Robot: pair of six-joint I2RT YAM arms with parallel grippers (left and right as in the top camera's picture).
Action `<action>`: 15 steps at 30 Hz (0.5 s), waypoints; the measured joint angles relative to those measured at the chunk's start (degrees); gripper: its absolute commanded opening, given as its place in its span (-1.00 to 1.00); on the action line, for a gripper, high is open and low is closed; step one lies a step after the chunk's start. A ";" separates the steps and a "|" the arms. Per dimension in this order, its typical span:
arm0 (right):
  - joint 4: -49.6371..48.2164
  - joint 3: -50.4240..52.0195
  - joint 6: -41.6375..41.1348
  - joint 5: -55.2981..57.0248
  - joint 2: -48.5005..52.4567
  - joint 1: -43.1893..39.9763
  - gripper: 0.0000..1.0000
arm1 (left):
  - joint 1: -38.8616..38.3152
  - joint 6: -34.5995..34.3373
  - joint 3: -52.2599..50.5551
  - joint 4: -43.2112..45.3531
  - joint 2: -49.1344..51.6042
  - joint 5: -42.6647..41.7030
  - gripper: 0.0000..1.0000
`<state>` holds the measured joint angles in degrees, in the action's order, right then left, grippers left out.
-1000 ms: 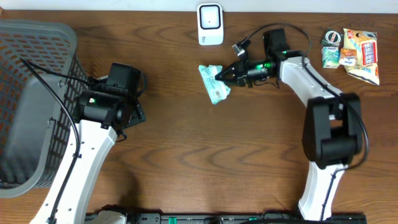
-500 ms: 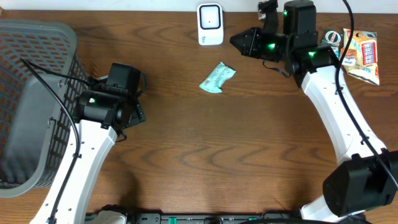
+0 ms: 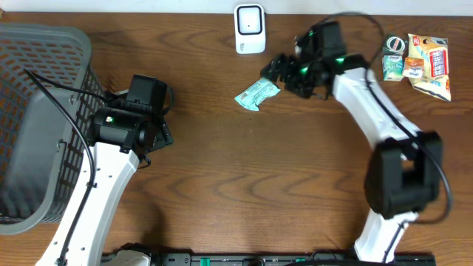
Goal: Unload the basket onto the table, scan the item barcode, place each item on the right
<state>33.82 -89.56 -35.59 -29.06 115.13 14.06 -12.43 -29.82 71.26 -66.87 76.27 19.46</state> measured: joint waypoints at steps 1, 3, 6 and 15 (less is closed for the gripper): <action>-0.85 0.00 -0.81 0.07 1.70 0.52 0.75 | 0.00 0.00 0.00 0.02 0.00 0.00 0.95; -2.62 0.00 -2.62 0.13 5.33 1.75 0.73 | 0.00 0.00 0.00 0.00 0.00 0.00 0.96; -4.11 0.04 -5.25 0.17 8.76 2.89 0.71 | 0.00 0.00 0.00 -0.02 0.00 0.00 0.95; -8.61 0.07 -9.97 1.97 11.06 3.21 0.47 | 0.00 0.00 0.00 0.00 0.00 0.00 0.95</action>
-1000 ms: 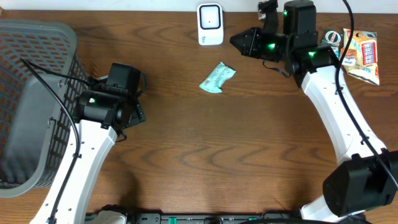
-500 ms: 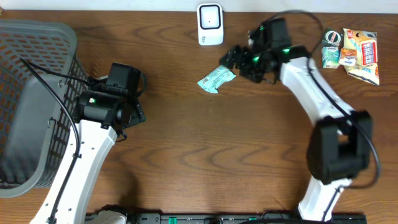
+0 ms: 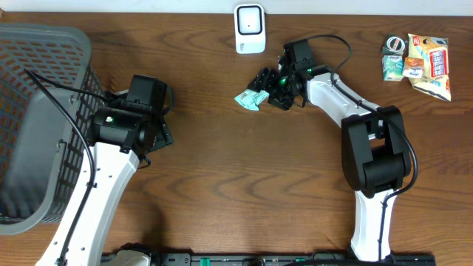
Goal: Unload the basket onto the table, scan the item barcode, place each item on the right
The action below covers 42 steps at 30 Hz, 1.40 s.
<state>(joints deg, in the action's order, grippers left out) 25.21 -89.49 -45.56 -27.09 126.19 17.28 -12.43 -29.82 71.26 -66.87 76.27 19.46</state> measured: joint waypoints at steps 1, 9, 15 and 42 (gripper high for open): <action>-0.09 0.00 -0.20 0.35 0.00 0.00 0.43 | 0.00 0.00 0.00 0.00 0.00 0.00 0.95; -0.44 0.02 -1.97 6.56 0.00 1.84 0.45 | 0.00 0.00 0.00 0.00 0.00 0.00 0.96; -3.43 0.04 -4.17 9.35 0.72 4.63 -0.01 | 0.00 0.00 0.00 0.00 0.00 0.00 0.96; 0.92 1.70 17.44 -8.68 -14.71 1.01 -0.98 | 0.00 0.00 0.00 0.00 0.00 0.00 0.95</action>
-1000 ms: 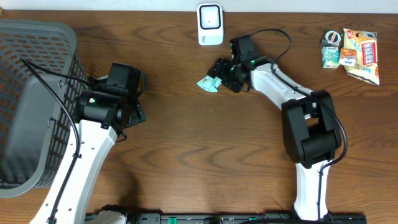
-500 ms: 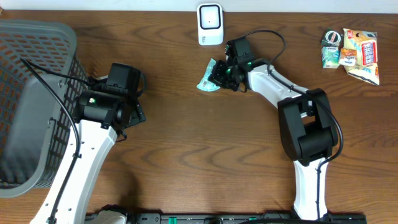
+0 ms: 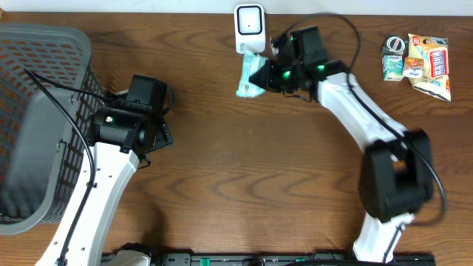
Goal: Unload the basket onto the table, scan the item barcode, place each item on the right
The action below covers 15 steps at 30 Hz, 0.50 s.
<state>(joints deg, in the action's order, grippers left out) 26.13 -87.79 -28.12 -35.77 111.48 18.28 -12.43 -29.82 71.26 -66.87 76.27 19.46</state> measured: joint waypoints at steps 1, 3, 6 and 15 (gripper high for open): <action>0.74 0.00 0.94 -0.57 -1.86 0.22 -0.98 | 0.00 0.00 0.00 -0.02 0.00 0.00 0.95; 1.77 -0.02 2.64 -1.55 -4.94 0.83 -0.98 | 0.00 0.00 0.00 -0.02 0.00 0.00 0.95; 2.89 -0.13 4.17 -2.45 -7.41 1.86 -0.97 | 0.00 0.00 0.00 0.00 0.00 0.00 0.96; 4.59 -0.13 5.95 -3.06 -8.61 2.32 -0.98 | 0.00 0.00 0.00 0.00 0.00 0.00 0.96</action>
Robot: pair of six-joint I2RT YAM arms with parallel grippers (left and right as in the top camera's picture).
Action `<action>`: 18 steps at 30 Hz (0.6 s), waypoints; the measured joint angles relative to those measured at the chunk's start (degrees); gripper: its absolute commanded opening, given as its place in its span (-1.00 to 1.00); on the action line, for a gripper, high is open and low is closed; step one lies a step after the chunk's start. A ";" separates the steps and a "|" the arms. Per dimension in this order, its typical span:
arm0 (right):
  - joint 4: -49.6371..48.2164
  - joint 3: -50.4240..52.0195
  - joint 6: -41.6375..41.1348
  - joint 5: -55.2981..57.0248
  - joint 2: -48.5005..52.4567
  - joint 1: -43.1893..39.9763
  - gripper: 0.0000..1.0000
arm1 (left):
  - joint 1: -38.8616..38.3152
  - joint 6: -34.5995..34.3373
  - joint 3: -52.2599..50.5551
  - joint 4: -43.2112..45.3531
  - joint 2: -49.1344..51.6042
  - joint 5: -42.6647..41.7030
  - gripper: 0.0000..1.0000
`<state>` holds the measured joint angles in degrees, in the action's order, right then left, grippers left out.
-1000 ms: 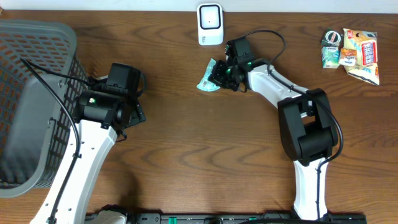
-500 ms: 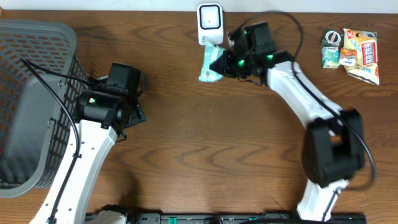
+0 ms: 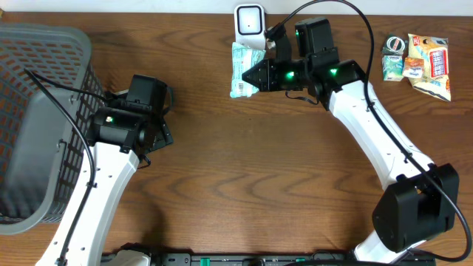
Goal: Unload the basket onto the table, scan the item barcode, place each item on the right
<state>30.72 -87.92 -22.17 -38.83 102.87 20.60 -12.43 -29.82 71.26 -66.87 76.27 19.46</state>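
Note:
A light green packet (image 3: 242,69) with a white label hangs above the table just below and left of the white barcode scanner (image 3: 250,22) at the back edge. My right gripper (image 3: 255,75) is shut on the packet's right edge. The left gripper (image 3: 164,131) rests beside the basket at the left; its fingers are mostly hidden under the wrist, so its state does not show.
A grey mesh basket (image 3: 41,111) fills the left edge of the table. Several snack packets (image 3: 419,60) lie at the back right corner.
The right gripper has moved slightly left and back with the packet, which now shows more of its face beside the scanner. The left arm has not moved.
The packet lay on the table in front of the scanner with the right gripper beside it. Then the gripper was down on the packet. Later it held the packet raised near the scanner, and now holds it flat just below the scanner.

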 measured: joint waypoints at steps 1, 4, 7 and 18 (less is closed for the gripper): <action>0.37 0.00 0.35 0.00 -0.02 0.00 -0.98 | 0.00 0.00 0.00 0.00 0.00 0.00 0.95; 0.90 0.00 1.86 0.00 -0.02 0.00 -0.97 | 0.00 0.00 0.00 0.00 0.00 0.00 0.96; 0.50 0.00 2.93 0.00 -0.04 0.00 -0.98 | 0.00 0.00 0.00 0.00 0.00 0.00 0.96; -5.84 0.02 3.85 -0.81 -0.28 0.00 -0.97 | 0.00 0.02 0.00 0.00 0.00 0.00 0.95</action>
<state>24.88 -87.90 -18.33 -39.64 102.59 20.60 -12.43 -29.80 71.26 -66.87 76.27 19.46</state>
